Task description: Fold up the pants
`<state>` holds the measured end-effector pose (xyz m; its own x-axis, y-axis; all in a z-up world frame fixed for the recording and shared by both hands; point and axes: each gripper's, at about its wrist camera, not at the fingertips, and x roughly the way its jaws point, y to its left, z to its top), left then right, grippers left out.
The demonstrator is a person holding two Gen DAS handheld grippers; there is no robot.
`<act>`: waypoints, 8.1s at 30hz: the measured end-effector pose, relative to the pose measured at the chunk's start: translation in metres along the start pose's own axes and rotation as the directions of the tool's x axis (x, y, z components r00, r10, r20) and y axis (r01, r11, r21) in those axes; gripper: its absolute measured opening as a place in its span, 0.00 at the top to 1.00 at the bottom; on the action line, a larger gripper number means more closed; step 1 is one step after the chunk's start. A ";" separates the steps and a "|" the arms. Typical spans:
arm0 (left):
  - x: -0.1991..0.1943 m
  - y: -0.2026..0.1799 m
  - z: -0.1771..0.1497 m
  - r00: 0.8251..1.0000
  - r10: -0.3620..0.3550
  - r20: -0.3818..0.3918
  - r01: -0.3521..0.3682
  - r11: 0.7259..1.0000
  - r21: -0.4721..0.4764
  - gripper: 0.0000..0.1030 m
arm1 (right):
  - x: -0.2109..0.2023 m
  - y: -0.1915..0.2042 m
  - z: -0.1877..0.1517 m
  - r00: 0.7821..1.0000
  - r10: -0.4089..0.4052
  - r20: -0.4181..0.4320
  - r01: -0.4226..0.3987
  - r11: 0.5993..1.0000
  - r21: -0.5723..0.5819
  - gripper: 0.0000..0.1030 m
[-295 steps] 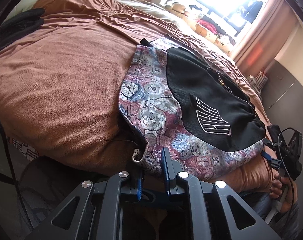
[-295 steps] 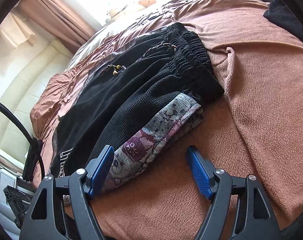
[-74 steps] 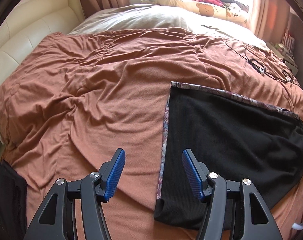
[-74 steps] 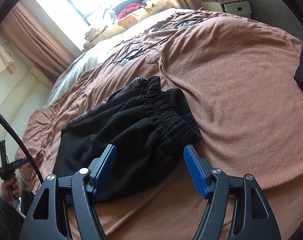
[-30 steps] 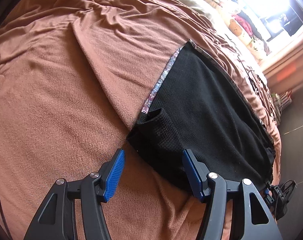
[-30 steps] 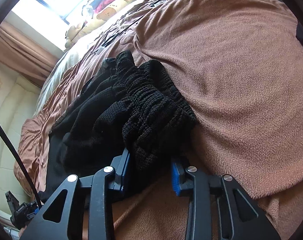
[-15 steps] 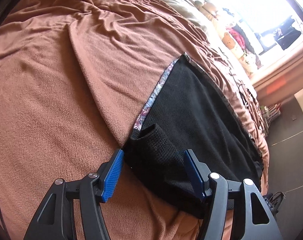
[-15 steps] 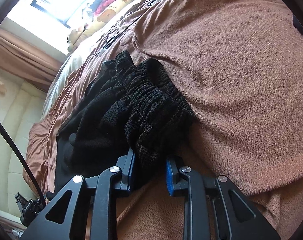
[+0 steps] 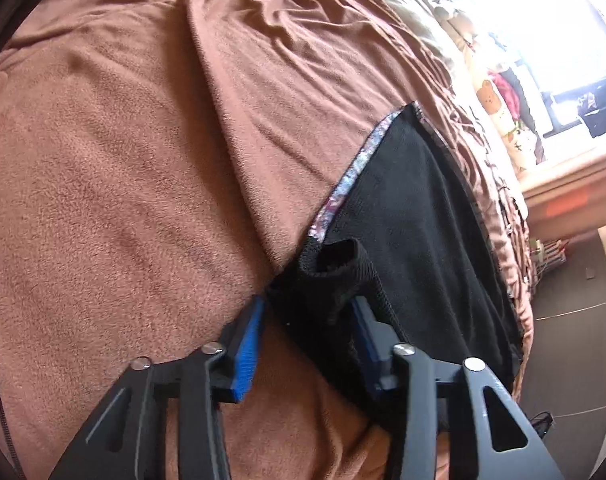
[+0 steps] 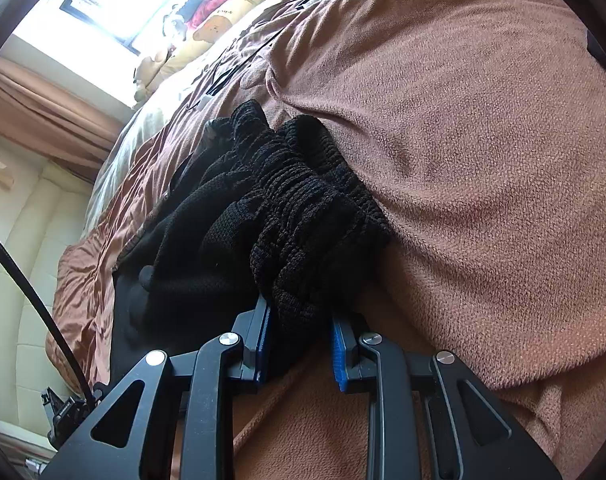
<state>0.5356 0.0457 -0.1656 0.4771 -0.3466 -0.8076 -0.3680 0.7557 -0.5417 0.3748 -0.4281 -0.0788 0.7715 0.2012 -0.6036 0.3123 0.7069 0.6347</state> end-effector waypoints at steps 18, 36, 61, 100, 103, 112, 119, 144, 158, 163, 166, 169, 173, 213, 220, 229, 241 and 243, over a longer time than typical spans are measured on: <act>-0.003 0.004 -0.001 0.997 -0.071 0.005 0.072 0.997 -0.024 0.44 | -0.003 -0.001 -0.002 1.000 0.018 0.001 -0.018 1.000 0.015 0.78; -0.019 -0.026 0.005 0.995 -0.080 0.067 0.072 0.992 0.106 0.92 | -0.005 0.000 -0.004 0.995 0.097 0.021 -0.097 0.995 0.007 0.88; -0.123 0.023 -0.029 0.979 -0.131 0.157 0.119 0.990 0.081 0.93 | -0.055 0.011 -0.040 0.973 0.231 0.003 -0.231 0.972 -0.053 0.93; -0.188 0.171 -0.101 0.993 -0.037 0.109 0.044 0.997 -0.062 0.72 | -0.102 0.021 -0.143 0.988 0.117 -0.097 -0.126 0.987 -0.099 0.60; -0.194 0.177 -0.098 0.991 -0.029 0.129 0.038 0.997 -0.071 0.57 | -0.113 0.023 -0.141 0.995 0.089 -0.046 -0.093 0.989 -0.111 0.34; -0.208 0.157 -0.078 0.986 0.001 0.167 -0.005 1.000 0.027 0.51 | -0.131 0.036 -0.137 0.998 0.054 0.043 -0.041 0.969 -0.243 0.34; -0.202 0.132 -0.058 0.986 0.006 0.166 -0.022 0.995 0.093 0.51 | -0.101 0.056 -0.109 0.997 0.074 -0.004 -0.071 0.941 -0.331 0.34; -0.145 0.110 -0.042 0.997 0.039 0.065 -0.051 0.981 0.189 0.51 | 0.009 0.107 -0.058 0.991 -0.040 -0.131 -0.029 0.871 -0.490 0.84; -0.146 0.138 -0.070 0.999 0.045 0.019 -0.047 0.980 0.192 0.51 | -0.016 0.098 -0.068 0.992 -0.115 -0.053 0.082 0.903 -0.422 0.86; -0.147 0.151 -0.082 1.000 0.024 -0.002 -0.024 0.985 0.172 0.51 | -0.013 0.100 -0.072 0.987 -0.156 -0.045 0.123 0.897 -0.425 0.85; -0.150 0.155 -0.089 1.000 0.013 0.002 -0.013 0.984 0.177 0.51 | -0.019 0.105 -0.073 0.982 -0.184 -0.029 0.155 0.892 -0.424 0.71; -0.156 0.160 -0.092 1.000 0.015 0.013 -0.017 0.985 0.174 0.51 | -0.043 0.112 -0.077 0.966 -0.245 0.086 0.258 0.862 -0.437 0.55; -0.165 0.167 -0.096 1.000 0.005 0.021 -0.008 0.988 0.155 0.51 | -0.069 0.125 -0.088 0.977 -0.169 0.133 0.212 0.861 -0.461 0.52; -0.160 0.177 -0.121 0.991 -0.101 0.093 0.117 0.975 -0.187 0.59 | 0.076 0.264 -0.116 0.968 -0.188 -0.167 -0.082 0.391 -0.917 0.52; -0.154 0.173 -0.118 0.993 -0.085 0.087 0.099 0.979 -0.180 0.61 | 0.109 0.283 -0.133 0.959 -0.211 -0.187 -0.120 0.297 -0.947 0.52; -0.149 0.175 -0.119 0.993 -0.077 0.088 0.092 0.979 -0.181 0.89 | 0.142 0.305 -0.158 0.941 -0.295 -0.168 -0.140 0.113 -0.984 0.96; -0.154 0.180 -0.124 0.991 -0.091 0.099 0.109 0.974 -0.196 0.90 | 0.175 0.320 -0.127 0.933 -0.344 -0.110 -0.015 0.267 -0.964 0.96; -0.156 0.180 -0.125 0.991 -0.096 0.093 0.112 0.975 -0.190 0.90 | 0.172 0.321 -0.127 0.931 -0.344 -0.121 -0.018 0.286 -0.958 0.91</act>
<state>0.2951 0.1665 -0.1666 0.5820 -0.3644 -0.7270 -0.4570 0.5929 -0.6630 0.5370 -0.0804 -0.0406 0.5438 0.0257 -0.8388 -0.4559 0.8482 -0.2696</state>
